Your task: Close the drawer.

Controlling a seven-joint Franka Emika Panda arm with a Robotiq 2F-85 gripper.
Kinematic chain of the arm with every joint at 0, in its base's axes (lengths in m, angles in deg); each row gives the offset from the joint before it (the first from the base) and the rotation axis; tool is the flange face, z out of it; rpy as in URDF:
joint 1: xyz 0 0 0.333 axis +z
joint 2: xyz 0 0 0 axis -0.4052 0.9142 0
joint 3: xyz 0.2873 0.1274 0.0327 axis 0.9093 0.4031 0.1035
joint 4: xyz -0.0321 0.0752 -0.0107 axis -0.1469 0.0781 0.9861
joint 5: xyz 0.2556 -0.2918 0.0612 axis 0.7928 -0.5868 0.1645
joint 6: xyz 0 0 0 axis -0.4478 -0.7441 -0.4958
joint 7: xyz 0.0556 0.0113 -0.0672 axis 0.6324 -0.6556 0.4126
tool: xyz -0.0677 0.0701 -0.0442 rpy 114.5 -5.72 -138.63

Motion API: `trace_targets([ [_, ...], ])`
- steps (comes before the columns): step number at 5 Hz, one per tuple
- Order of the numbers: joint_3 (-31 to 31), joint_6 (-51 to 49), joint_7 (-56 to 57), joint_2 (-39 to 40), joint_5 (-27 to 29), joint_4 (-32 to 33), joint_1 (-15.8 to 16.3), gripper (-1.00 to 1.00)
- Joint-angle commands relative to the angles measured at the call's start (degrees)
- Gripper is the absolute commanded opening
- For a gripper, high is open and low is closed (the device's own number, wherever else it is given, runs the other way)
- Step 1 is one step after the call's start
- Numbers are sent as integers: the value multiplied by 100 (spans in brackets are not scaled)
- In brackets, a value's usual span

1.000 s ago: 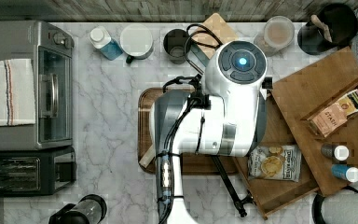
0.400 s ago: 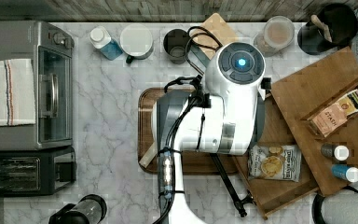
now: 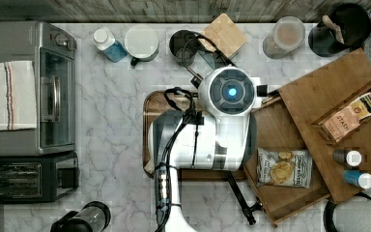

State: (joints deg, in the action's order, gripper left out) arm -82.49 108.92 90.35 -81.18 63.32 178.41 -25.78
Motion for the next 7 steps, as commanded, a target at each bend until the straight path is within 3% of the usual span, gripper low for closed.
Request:
trace_targets([
  [1, 1428, 3300, 247, -628, -678, 3827, 775, -100],
  [2, 1309, 3992, 899, -663, -746, 4493, 877, -100],
  [3, 2836, 3949, 4067, -686, 2436, 4596, -461, -100],
  [4, 2074, 4180, 2914, -842, 1447, 4771, 330, -100],
  [5, 2262, 3721, 2923, -1148, 1526, 4629, 67, -100],
  [7, 2162, 3536, 2717, -1099, 1489, 4371, -14, -100],
])
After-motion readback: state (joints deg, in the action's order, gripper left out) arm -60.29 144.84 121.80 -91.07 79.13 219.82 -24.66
